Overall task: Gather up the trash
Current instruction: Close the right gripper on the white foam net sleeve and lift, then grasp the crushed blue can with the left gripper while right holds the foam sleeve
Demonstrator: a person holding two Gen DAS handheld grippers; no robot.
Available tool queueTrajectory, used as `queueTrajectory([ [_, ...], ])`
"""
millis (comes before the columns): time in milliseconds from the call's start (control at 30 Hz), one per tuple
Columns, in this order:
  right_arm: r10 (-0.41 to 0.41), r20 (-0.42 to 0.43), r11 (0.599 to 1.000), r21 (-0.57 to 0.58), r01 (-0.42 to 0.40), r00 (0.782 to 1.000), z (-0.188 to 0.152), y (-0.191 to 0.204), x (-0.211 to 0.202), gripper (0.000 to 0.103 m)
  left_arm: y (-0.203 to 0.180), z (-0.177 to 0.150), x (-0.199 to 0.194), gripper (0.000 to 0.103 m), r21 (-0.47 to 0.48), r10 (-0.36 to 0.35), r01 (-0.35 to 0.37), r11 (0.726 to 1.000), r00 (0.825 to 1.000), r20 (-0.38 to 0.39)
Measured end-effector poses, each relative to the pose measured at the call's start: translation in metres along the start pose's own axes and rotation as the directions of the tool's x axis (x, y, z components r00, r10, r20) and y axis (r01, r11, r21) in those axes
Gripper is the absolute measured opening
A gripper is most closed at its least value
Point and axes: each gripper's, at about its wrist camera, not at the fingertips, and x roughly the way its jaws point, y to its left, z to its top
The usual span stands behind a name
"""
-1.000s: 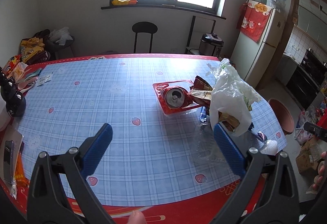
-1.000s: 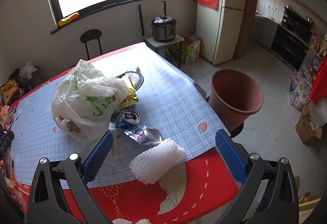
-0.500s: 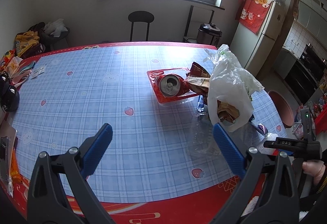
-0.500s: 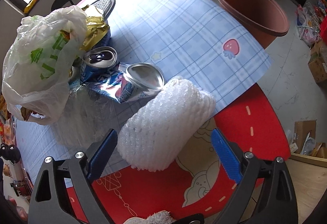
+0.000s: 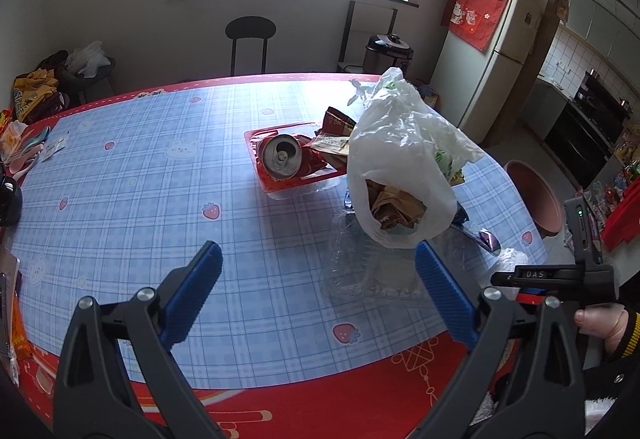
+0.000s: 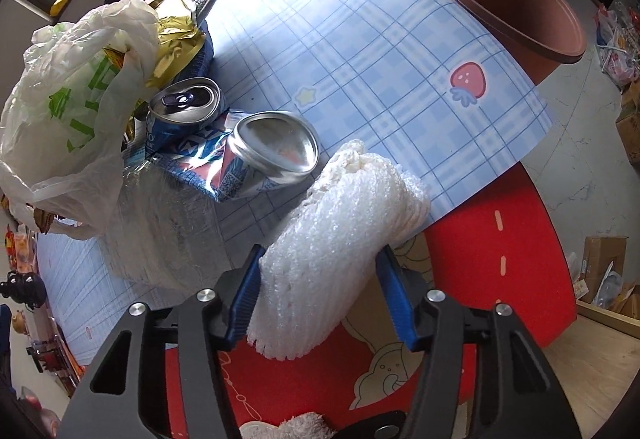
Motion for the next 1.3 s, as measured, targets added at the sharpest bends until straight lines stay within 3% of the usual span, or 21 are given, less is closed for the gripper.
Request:
queueTrajectory([
  [67,0.006,0.013,1.0,0.001,-0.006,1.0,-0.005,-0.003,-0.014,0.039,-0.005,0.0,0.001,0.089,0.004,-0.016,0.016,1.0,1.0,-0.002],
  [167,0.006,0.054,1.0,-0.005,-0.005,0.999,-0.005,-0.005,-0.026,0.034,-0.01,-0.001,0.002,0.085,0.01,-0.04,0.04,0.999,0.999,-0.004],
  [433,-0.01,0.179,0.999,-0.049,0.019,0.984,-0.016,-0.004,-0.074,0.031,-0.018,-0.003,0.004,0.079,0.039,-0.094,0.095,0.995,0.995,-0.023],
  [600,0.002,0.267,0.985,-0.165,0.043,0.964,-0.026,0.009,-0.097,0.031,-0.026,-0.006,0.01,0.073,0.056,-0.138,0.142,0.988,0.988,-0.063],
  [833,0.089,0.306,0.952,-0.306,0.009,0.948,-0.007,0.007,-0.102,0.031,-0.05,-0.005,0.01,0.069,0.026,-0.107,0.109,0.994,0.992,-0.074],
  [933,0.15,0.276,0.926,-0.376,-0.036,0.949,0.007,0.002,-0.103,0.031,-0.059,-0.001,0.009,0.068,-0.043,-0.067,0.064,0.997,0.995,-0.077],
  [1133,0.254,0.245,0.879,-0.462,-0.118,0.936,0.035,-0.024,-0.106,0.031,-0.09,0.005,0.022,0.062,-0.167,-0.057,0.035,0.985,0.99,-0.13],
  [1300,0.312,0.194,0.848,-0.499,-0.18,0.93,0.057,-0.052,-0.101,0.031,-0.119,0.001,0.053,0.059,-0.361,-0.162,0.085,0.929,0.969,-0.188],
])
